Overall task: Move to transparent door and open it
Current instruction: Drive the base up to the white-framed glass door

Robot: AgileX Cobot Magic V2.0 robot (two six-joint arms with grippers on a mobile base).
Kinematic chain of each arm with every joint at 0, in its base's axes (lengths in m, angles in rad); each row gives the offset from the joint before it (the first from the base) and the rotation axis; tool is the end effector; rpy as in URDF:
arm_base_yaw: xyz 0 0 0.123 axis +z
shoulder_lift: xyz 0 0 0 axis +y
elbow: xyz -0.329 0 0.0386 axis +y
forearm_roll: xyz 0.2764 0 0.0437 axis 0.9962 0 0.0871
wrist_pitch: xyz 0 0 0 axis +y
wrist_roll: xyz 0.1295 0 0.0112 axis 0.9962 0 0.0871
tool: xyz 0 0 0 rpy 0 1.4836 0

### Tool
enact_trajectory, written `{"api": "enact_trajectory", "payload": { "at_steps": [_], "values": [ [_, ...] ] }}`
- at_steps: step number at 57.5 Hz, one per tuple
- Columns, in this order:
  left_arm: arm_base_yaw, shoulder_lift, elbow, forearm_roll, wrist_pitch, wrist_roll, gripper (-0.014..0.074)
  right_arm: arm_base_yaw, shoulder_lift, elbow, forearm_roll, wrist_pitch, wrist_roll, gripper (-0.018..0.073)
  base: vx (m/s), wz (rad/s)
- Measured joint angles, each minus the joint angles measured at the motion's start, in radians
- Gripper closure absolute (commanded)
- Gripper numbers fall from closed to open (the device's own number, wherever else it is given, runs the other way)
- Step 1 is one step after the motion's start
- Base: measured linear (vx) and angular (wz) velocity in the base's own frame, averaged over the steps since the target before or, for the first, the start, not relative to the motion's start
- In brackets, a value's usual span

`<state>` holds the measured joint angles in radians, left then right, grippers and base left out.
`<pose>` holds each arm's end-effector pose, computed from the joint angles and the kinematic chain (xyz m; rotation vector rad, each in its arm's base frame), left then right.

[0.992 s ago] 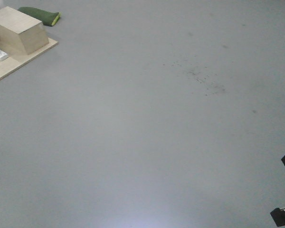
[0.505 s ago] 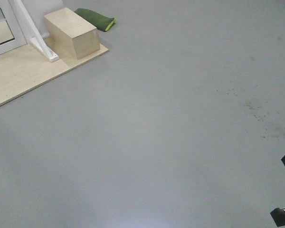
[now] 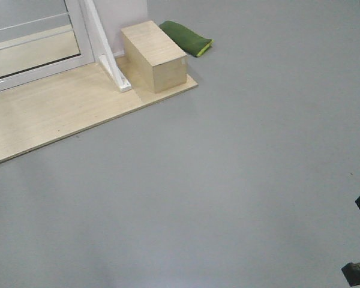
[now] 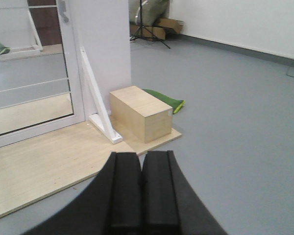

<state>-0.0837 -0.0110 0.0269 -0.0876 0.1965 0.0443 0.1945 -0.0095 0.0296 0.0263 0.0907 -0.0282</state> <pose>0.0761 -0.0086 0.1810 0.0485 1.6957 -0.1082 0.0763 0.0153 0.1934 -0.1585 1.5885 0.1517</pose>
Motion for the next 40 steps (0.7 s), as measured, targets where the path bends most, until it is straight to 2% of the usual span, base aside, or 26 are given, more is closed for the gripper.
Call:
{"api": "enact_trajectory", "payload": {
  "at_steps": [40],
  "values": [
    [0.0,0.0,0.0,0.0,0.0,0.0,0.0602,0.0,0.0,0.0,0.0,0.0,0.0,0.0562,0.55,0.55]
  ]
}}
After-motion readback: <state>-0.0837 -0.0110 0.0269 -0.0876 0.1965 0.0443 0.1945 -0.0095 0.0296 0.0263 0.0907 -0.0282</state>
